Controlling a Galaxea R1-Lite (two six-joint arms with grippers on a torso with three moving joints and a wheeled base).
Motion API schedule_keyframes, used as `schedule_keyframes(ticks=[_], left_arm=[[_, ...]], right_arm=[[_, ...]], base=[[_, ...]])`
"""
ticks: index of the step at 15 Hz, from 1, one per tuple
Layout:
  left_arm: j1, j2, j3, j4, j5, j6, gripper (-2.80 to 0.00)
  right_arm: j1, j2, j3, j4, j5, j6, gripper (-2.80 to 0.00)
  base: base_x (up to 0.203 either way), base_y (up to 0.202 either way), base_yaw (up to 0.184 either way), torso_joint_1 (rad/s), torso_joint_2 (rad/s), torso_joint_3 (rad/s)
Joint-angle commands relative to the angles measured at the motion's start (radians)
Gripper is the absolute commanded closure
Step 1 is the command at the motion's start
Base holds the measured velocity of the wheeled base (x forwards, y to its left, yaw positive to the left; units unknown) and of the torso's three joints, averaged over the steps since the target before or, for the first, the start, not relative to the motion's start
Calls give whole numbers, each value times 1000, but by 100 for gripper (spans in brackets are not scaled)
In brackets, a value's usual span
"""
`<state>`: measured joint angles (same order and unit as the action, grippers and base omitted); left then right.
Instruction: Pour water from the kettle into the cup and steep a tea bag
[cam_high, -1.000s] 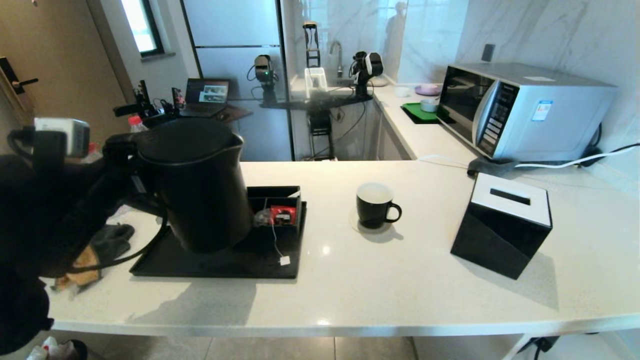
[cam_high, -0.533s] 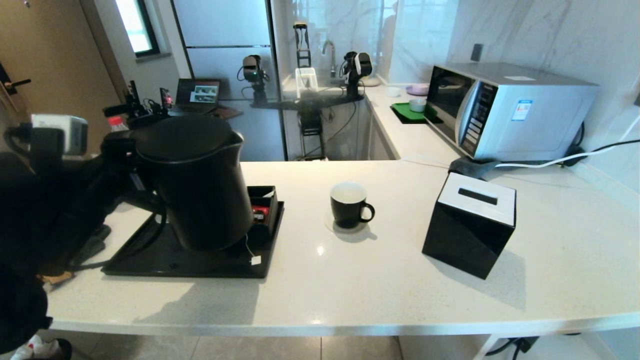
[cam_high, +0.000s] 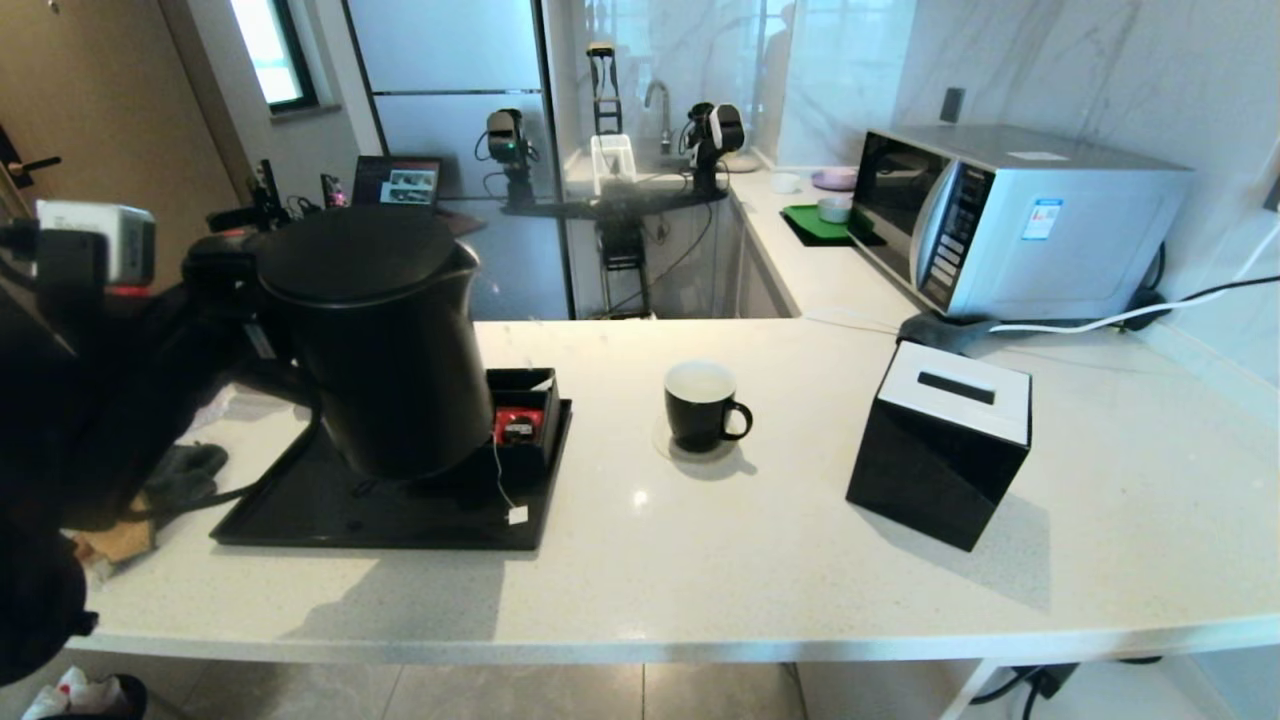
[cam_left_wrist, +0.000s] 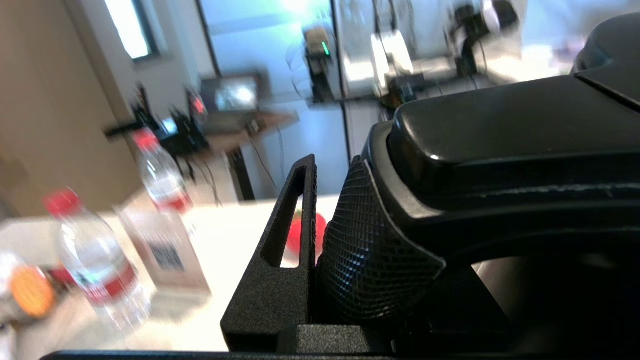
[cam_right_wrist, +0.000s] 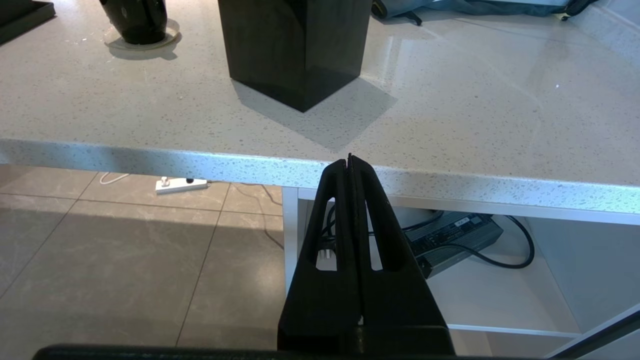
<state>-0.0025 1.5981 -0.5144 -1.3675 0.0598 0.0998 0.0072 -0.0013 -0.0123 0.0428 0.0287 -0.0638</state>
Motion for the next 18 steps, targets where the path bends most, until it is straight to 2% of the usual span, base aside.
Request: schedule_keyframes(ticks=[1,5,11,18], left_arm=[[-13,4,-39,26,-2,5,0],[-73,2,-139,169,10,24,0],[-149,67,-256,281,17,23,0],[-241,239,-510,447,137,30,0]], right_arm=[[1,1,0,0,0,-1,0],[0,1,0,0,0,-1,0],[0,1,0,0,0,-1,0],[0,1,0,0,1,-1,0]], base=[[0,0,0,0,0,0],[0,0,0,0,0,0],[0,0,0,0,0,0],[0,0,0,0,0,0]])
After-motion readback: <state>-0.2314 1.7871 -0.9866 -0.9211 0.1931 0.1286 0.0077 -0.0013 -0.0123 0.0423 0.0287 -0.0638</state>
